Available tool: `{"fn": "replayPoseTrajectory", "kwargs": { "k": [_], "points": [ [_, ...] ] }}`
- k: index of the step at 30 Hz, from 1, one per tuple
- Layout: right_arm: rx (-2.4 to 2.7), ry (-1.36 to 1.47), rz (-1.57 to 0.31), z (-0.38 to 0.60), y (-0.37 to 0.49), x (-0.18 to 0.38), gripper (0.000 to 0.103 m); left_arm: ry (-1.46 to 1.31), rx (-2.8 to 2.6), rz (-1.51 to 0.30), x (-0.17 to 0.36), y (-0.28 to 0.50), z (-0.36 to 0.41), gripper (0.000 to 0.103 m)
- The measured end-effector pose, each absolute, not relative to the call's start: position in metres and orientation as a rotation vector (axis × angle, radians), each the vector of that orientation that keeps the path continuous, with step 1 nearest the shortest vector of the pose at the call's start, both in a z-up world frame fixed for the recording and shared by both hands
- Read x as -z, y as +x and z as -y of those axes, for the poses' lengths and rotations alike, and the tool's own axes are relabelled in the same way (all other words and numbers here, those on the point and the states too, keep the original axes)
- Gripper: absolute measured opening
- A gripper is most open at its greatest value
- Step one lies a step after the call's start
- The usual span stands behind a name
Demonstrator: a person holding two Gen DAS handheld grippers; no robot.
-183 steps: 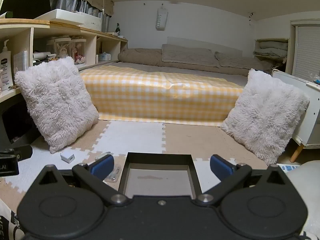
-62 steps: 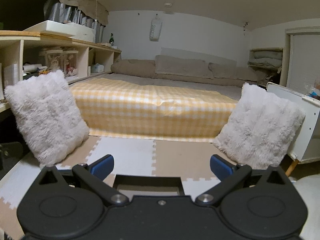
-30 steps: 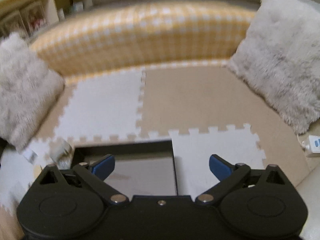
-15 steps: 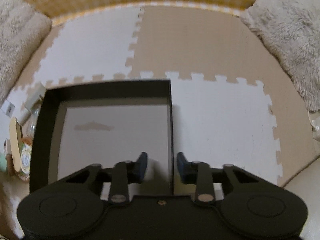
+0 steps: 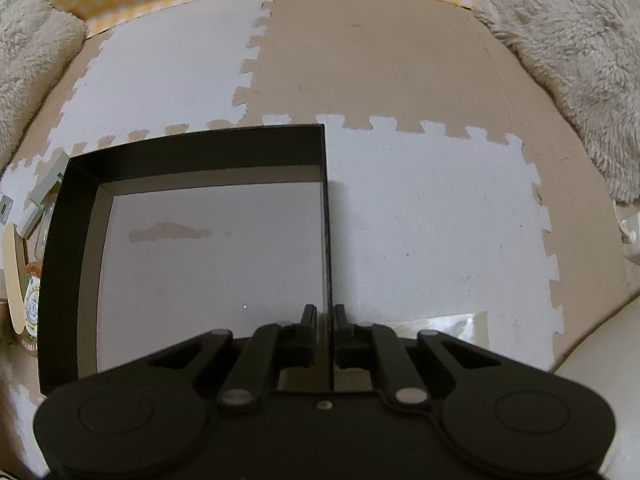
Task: Organize rigid objects
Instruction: 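Lower the left tool toward the brown bottle beside the wooden stick, then close the left gripper on the brown bottle and lift it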
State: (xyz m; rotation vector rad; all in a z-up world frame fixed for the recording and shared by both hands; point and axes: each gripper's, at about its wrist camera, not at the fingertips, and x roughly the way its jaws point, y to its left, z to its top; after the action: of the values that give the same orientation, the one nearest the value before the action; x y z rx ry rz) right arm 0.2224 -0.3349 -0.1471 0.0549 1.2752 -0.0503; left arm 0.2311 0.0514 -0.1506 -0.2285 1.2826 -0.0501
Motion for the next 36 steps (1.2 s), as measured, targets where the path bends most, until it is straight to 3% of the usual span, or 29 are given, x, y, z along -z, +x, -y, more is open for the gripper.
{"fn": "replayPoseTrajectory", "kwargs": {
  "k": [11,12,15,16,19,22,25,32,36],
  "points": [
    [0.056,0.049,-1.311,0.334,0.222,0.156,0.004,-0.203,0.041,-1.255,0.160,0.247,-0.051,0.038],
    [0.055,0.050,-1.311,0.335,0.222,0.156,0.004,-0.186,0.031,-1.258,0.161,0.247,-0.051,0.032],
    [0.052,0.059,-1.315,0.337,0.222,0.157,0.004,-0.182,0.031,-1.258,0.159,0.247,-0.051,0.029],
    [0.051,0.059,-1.314,0.337,0.223,0.157,0.004,-0.171,0.027,-1.245,0.156,0.246,-0.050,0.019],
    [0.050,0.057,-1.315,0.337,0.222,0.157,0.004,-0.178,0.029,-1.230,0.149,0.245,-0.053,0.009],
    [0.050,0.054,-1.318,0.336,0.222,0.157,0.004,-0.177,0.028,-1.241,0.150,0.245,-0.054,0.013],
    [0.050,0.054,-1.317,0.336,0.222,0.157,0.004,-0.198,0.035,-1.278,0.153,0.242,-0.054,0.034],
    [0.045,0.062,-1.322,0.337,0.221,0.159,0.004,-0.179,0.113,-1.328,0.152,0.221,-0.037,0.034],
    [0.045,0.061,-1.322,0.337,0.221,0.159,0.004,-0.144,0.115,-1.352,0.158,0.214,-0.029,0.027]
  ]
}}
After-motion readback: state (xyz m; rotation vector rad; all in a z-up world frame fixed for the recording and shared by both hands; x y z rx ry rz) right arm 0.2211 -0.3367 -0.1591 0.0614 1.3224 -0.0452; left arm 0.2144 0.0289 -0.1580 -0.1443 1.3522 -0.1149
